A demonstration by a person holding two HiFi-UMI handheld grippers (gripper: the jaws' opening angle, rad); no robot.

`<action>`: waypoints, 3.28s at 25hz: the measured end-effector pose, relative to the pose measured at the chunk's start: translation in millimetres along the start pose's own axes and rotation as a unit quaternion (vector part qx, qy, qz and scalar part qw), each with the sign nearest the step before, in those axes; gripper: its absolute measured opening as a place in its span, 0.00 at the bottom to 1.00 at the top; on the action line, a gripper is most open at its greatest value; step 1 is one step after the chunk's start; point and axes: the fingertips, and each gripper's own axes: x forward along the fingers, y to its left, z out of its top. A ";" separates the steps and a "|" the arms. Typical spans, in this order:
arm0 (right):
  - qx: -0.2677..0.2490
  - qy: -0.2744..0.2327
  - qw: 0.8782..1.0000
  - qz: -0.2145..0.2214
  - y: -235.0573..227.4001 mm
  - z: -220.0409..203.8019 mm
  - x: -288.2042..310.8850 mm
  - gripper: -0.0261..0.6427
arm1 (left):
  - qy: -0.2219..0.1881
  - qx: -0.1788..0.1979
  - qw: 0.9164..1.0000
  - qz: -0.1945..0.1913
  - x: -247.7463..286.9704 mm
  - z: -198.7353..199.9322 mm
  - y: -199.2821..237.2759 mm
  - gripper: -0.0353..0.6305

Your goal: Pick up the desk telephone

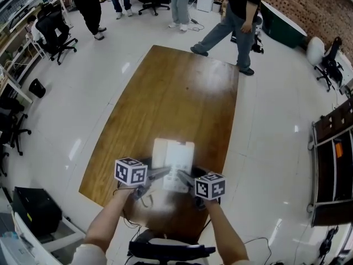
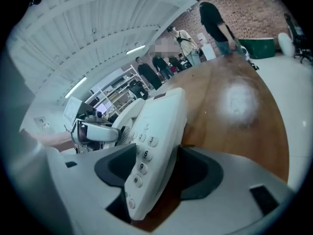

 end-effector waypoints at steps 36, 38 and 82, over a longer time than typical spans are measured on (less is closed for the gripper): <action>-0.073 -0.194 0.978 -0.016 66.3 68.5 -61.0 0.41 | -0.228 0.102 0.966 0.067 -81.3 69.1 -71.6 0.56; -0.080 -0.199 0.977 -0.012 74.2 74.6 -66.6 0.41 | -0.239 0.112 0.962 0.070 -89.8 75.3 -79.1 0.56; -0.205 -0.341 0.917 -0.014 198.4 127.1 -201.0 0.41 | -0.391 0.191 0.898 0.057 -212.2 126.0 -214.9 0.55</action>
